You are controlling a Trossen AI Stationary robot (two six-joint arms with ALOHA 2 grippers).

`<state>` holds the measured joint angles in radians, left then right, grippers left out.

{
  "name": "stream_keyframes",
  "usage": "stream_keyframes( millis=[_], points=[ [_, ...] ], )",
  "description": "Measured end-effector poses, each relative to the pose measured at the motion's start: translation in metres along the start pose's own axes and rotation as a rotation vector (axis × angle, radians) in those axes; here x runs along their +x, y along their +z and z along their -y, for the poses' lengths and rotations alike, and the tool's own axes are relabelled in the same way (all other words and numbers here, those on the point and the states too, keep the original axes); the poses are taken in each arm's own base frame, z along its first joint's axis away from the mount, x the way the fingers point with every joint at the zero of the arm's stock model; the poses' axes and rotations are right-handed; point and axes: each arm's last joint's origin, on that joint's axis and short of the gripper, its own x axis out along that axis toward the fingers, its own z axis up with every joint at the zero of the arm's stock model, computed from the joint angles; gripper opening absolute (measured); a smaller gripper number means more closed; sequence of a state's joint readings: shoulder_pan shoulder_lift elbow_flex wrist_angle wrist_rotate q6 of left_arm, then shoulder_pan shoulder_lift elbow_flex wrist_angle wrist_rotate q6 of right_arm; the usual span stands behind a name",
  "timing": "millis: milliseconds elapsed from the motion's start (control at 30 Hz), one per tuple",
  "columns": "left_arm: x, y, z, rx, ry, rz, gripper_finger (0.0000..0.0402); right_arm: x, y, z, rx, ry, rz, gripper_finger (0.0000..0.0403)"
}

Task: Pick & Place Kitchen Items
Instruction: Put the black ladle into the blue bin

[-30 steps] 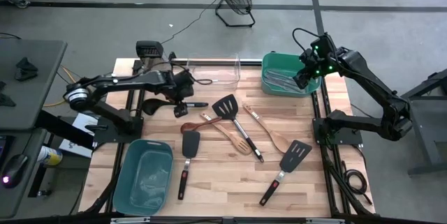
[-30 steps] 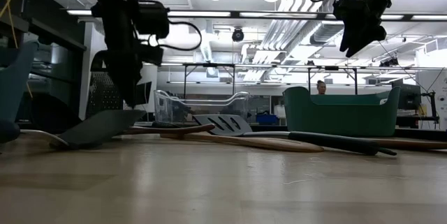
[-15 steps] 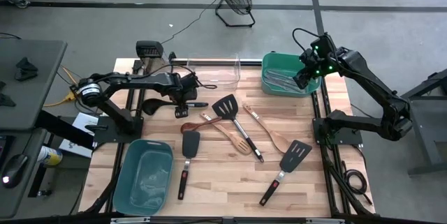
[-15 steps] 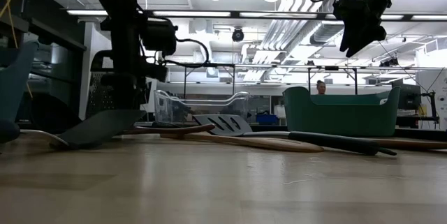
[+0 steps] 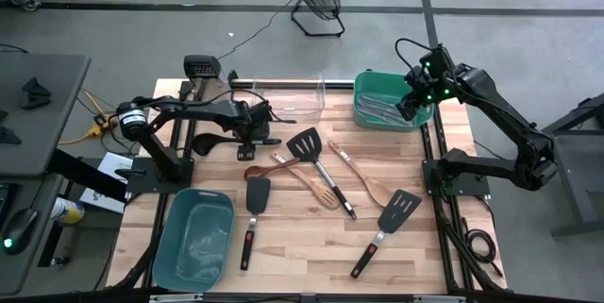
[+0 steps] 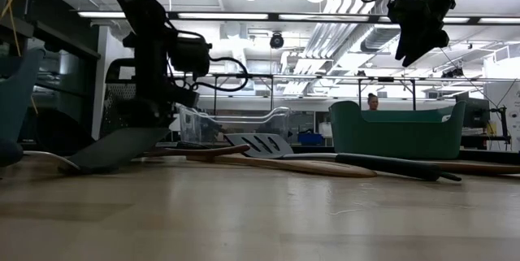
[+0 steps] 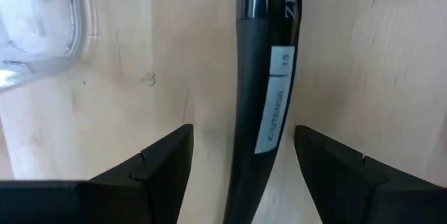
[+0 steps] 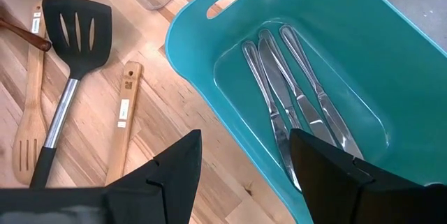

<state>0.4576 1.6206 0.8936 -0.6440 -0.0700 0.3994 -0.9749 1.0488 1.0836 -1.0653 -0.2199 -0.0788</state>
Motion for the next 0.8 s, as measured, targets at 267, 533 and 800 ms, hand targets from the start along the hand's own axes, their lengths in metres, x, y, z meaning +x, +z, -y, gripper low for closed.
stream_keyframes(
  millis=[267,533,800],
  points=[
    [0.0,-0.0005,0.0002,0.023,-0.003,-0.005,0.0212,-0.0001,0.0,0.0,-0.003,0.0,0.0,0.0208],
    [0.0,-0.0011,0.0005,0.017,-0.007,-0.011,0.0122,-0.0001,0.0,0.0,-0.004,0.0,0.0,0.0208],
    [0.0,-0.0013,0.001,0.007,-0.02,-0.01,0.0048,0.0,0.0,0.0,-0.004,0.0,0.0,0.0208]
  ],
)
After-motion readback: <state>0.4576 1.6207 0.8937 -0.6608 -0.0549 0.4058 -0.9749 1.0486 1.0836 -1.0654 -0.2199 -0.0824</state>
